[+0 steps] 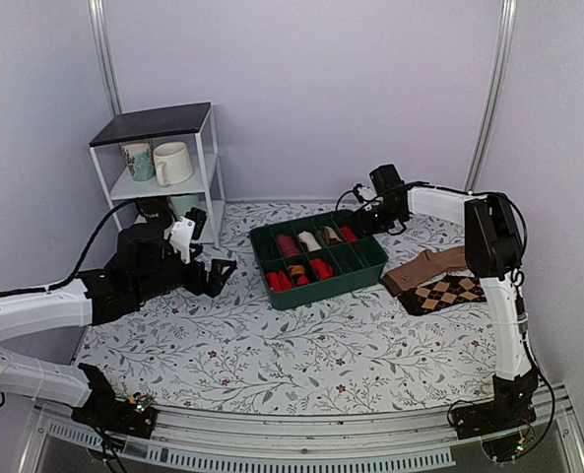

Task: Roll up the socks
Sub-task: Move the storage box to the center of the board.

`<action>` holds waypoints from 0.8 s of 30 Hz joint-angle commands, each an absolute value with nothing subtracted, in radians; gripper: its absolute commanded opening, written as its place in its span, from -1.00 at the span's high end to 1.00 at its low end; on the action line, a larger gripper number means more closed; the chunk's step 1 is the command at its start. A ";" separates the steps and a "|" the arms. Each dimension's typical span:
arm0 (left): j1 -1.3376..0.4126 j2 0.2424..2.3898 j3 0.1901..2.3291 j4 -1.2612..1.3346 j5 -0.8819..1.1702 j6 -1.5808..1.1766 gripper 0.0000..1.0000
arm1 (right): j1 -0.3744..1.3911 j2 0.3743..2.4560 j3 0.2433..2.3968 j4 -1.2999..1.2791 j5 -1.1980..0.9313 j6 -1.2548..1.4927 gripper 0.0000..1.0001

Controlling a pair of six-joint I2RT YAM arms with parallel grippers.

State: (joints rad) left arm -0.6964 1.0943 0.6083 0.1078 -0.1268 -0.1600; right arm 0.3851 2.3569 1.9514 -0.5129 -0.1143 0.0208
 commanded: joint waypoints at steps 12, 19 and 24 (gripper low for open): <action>-0.684 1.074 0.581 0.121 -0.127 -0.148 -0.99 | 0.372 2.248 1.879 -0.391 0.091 0.421 1.00; -0.684 1.027 0.566 0.120 -0.116 -0.143 -0.99 | 0.297 2.205 1.863 -0.340 0.182 0.616 1.00; -0.684 0.977 0.546 0.122 -0.108 -0.150 -0.99 | 0.269 2.101 1.651 -0.187 0.202 0.757 1.00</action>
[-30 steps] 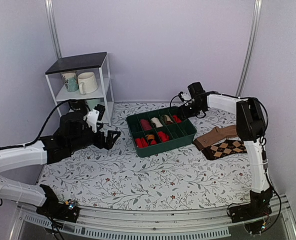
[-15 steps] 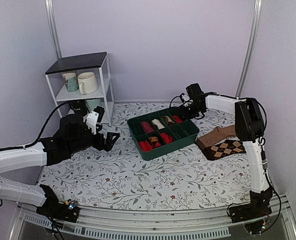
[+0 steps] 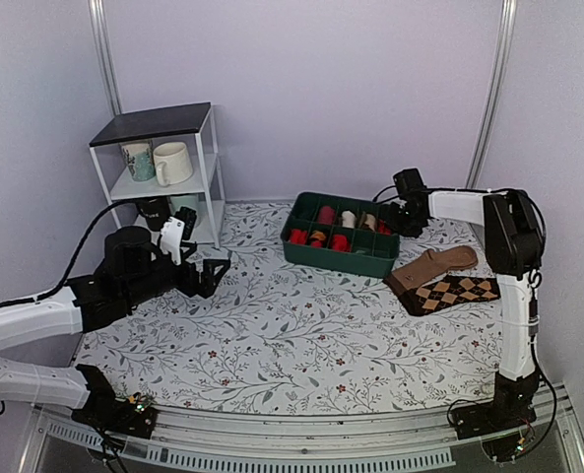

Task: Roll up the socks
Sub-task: Move the storage box to the center of the board, then reset both arms

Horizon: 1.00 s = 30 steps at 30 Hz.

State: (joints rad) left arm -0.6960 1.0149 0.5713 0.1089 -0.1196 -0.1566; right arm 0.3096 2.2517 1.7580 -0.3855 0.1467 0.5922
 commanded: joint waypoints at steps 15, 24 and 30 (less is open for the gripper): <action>-0.684 0.932 0.554 0.117 -0.196 -0.240 -0.99 | 0.282 2.038 1.526 -0.062 0.027 0.673 -1.00; -0.687 0.979 0.638 0.018 -0.496 -0.475 -0.99 | 0.284 1.867 1.397 -0.029 -0.006 0.584 -1.00; -0.689 1.018 0.662 0.000 -0.594 -0.497 -0.99 | 0.287 1.798 1.358 -0.051 -0.035 0.529 -1.00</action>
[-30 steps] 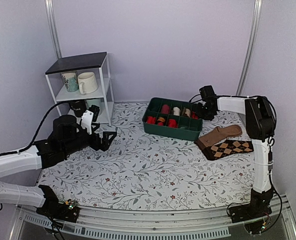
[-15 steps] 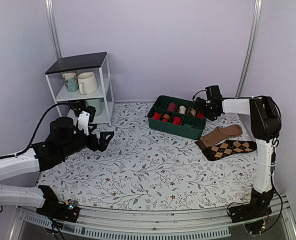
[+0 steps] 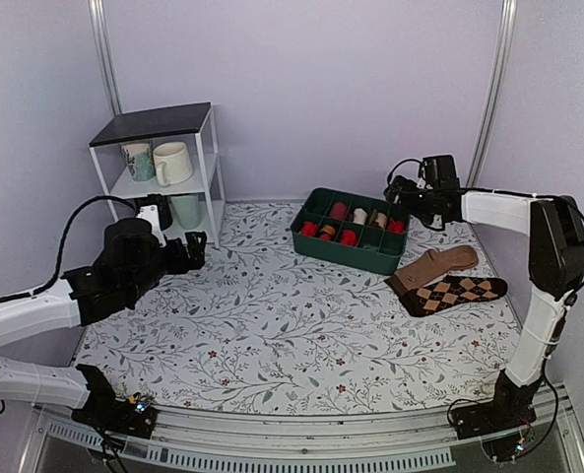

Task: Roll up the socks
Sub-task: Reset both arms

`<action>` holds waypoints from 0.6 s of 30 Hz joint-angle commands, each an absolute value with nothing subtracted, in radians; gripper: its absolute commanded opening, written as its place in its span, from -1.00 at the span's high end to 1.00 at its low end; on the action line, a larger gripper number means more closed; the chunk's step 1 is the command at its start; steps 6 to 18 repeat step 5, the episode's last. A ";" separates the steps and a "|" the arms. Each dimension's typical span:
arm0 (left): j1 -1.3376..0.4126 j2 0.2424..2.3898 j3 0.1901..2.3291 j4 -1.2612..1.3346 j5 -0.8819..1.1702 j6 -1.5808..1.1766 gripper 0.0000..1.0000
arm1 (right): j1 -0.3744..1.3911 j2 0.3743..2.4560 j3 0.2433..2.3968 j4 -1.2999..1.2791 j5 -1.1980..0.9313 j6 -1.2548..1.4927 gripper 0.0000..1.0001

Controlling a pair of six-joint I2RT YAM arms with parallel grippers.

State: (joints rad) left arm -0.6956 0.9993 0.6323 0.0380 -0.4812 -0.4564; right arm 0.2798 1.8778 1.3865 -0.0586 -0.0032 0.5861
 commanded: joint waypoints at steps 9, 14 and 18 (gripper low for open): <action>-0.689 1.027 0.689 -0.003 -0.617 -0.475 -0.99 | 0.287 1.778 1.370 -0.095 -0.059 0.476 -1.00; -0.689 1.027 0.689 -0.003 -0.617 -0.475 -0.99 | 0.287 1.778 1.370 -0.095 -0.059 0.476 -1.00; -0.689 1.027 0.689 -0.003 -0.617 -0.475 -0.99 | 0.287 1.778 1.370 -0.095 -0.059 0.476 -1.00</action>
